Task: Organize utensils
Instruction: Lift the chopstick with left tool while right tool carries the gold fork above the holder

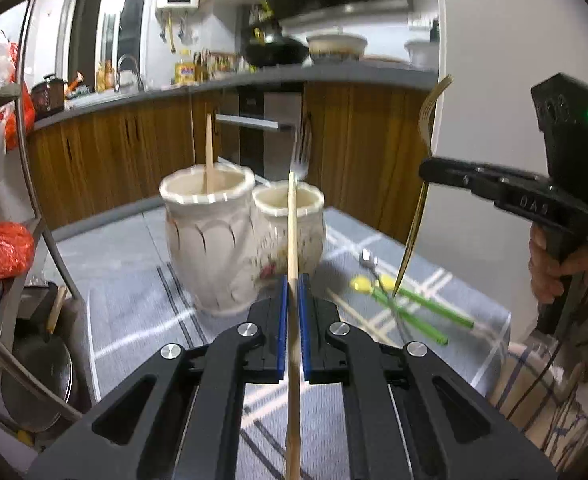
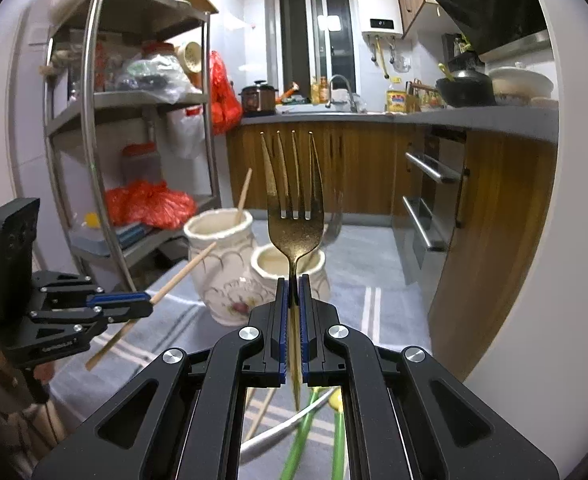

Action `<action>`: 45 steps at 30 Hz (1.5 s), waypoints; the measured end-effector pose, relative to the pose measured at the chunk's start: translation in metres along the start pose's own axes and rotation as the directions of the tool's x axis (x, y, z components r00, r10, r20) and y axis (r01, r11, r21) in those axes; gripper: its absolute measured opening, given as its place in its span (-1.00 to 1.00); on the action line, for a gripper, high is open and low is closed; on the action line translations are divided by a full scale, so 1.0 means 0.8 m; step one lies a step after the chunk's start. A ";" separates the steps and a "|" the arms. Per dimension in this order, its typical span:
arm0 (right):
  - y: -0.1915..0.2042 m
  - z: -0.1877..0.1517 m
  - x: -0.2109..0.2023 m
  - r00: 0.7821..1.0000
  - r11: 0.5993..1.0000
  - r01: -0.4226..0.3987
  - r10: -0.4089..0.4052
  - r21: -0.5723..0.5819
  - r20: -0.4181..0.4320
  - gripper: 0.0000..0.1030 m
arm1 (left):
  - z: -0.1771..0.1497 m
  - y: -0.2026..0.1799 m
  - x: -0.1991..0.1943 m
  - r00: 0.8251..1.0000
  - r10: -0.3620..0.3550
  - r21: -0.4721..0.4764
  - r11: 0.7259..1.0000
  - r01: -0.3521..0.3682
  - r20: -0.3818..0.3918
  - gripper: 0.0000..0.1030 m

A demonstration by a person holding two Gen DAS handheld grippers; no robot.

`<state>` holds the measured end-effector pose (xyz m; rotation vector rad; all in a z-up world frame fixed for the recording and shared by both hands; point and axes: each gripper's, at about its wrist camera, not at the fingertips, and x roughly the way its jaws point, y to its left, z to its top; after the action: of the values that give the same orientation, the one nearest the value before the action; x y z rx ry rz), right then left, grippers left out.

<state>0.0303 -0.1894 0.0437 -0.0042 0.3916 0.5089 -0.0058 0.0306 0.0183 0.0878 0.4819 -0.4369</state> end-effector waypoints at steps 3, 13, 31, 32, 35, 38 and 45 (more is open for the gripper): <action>0.002 0.016 -0.001 1.000 1.000 -0.021 0.020 0.007 0.024 -0.89 | 0.015 0.003 -0.006 0.998 0.012 -0.005 1.000 -0.011 0.069 -0.90; 0.006 0.071 0.018 0.996 0.999 -0.044 0.043 0.006 0.084 -0.89 | 0.086 0.044 0.000 0.969 0.071 -0.087 0.995 -0.051 0.235 -0.90; -0.015 0.112 0.091 0.995 0.996 -0.011 0.003 0.088 0.095 -0.89 | 0.138 0.115 0.092 0.952 0.111 -0.303 0.953 -0.020 0.286 -0.94; -0.016 0.109 0.094 0.996 0.996 -0.010 0.002 0.089 0.088 -0.89 | 0.135 0.115 0.093 0.953 0.108 -0.301 0.953 -0.018 0.284 -0.95; -0.015 0.103 0.098 0.997 0.996 -0.014 0.007 0.090 0.074 -0.89 | 0.124 0.114 0.087 0.953 0.109 -0.294 0.955 -0.022 0.282 -0.95; -0.013 0.099 0.100 0.998 0.996 -0.014 0.008 0.084 0.066 -0.89 | 0.117 0.116 0.076 0.956 0.114 -0.283 0.958 -0.034 0.272 -0.95; -0.016 0.090 0.091 0.998 0.995 -0.017 0.011 0.094 0.063 -0.89 | 0.084 0.084 0.041 0.983 0.070 -0.201 0.979 -0.034 0.172 -0.87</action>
<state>0.1213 -0.1587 0.0827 0.1062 0.3543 0.5027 0.0780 0.0661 0.0610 -0.1296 0.3432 -0.3399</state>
